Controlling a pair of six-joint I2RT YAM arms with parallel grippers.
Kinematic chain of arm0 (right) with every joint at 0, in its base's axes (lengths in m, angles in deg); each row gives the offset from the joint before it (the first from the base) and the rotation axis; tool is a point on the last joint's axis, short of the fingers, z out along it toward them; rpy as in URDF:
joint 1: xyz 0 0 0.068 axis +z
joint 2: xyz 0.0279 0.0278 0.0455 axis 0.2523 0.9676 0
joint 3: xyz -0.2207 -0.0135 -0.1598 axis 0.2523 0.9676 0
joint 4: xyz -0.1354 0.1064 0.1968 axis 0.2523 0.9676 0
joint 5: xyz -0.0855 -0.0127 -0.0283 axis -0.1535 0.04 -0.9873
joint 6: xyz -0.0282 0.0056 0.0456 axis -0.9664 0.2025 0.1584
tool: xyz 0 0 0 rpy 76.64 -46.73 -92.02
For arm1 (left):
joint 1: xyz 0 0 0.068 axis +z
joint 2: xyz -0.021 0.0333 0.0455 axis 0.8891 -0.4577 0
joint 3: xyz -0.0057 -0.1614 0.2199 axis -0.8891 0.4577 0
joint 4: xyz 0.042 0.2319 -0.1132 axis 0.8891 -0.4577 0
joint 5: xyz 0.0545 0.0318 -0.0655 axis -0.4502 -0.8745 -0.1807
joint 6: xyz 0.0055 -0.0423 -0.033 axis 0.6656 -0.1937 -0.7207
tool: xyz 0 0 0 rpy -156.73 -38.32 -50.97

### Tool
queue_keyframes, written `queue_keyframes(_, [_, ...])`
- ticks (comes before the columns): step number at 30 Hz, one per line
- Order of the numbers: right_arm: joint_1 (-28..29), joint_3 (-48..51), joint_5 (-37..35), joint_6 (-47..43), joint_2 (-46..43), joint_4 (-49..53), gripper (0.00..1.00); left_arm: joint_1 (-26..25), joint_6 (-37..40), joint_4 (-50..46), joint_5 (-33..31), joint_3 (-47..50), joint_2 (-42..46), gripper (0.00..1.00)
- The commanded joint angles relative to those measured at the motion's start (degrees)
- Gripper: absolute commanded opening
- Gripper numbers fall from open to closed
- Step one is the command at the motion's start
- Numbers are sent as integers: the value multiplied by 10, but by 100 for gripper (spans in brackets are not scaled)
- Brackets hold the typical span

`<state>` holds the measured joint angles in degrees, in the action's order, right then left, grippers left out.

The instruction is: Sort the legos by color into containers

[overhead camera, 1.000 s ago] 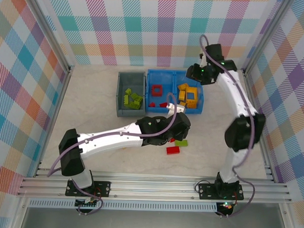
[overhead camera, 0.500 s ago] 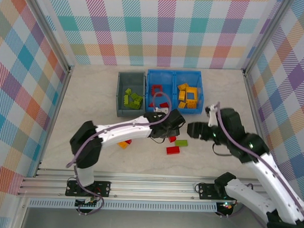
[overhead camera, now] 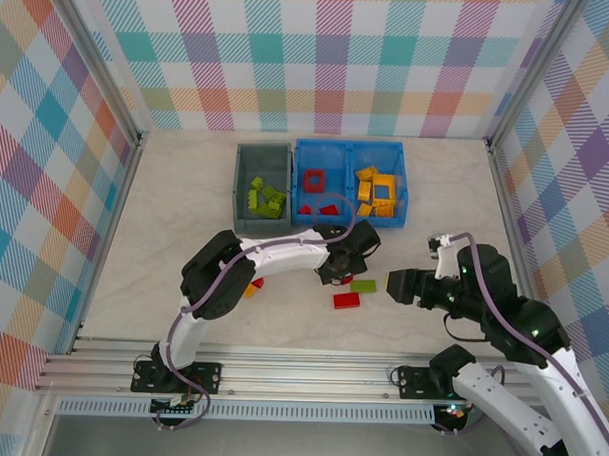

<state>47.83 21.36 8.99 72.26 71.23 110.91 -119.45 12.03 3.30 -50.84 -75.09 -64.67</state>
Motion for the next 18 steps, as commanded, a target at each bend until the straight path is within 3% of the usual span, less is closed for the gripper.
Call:
queue_keyframes(1, [3,-1,11,7,3,-7,74,4,-3,3,5,-7,-10,57])
queue_keyframes(4, [3,3,5,8,5,-5,73,4,-4,17,8,6,-3,40])
queue_keyframes(9, [3,11,5,7,11,-12,72,4,5,1,-27,18,42,27])
queue_keyframes(13, [3,22,22,3,31,-38,72,23,50,-40,-89,12,110,23])
queue_keyframes(18, [20,21,26,-9,87,-102,70,106,157,-74,-74,-48,132,23])
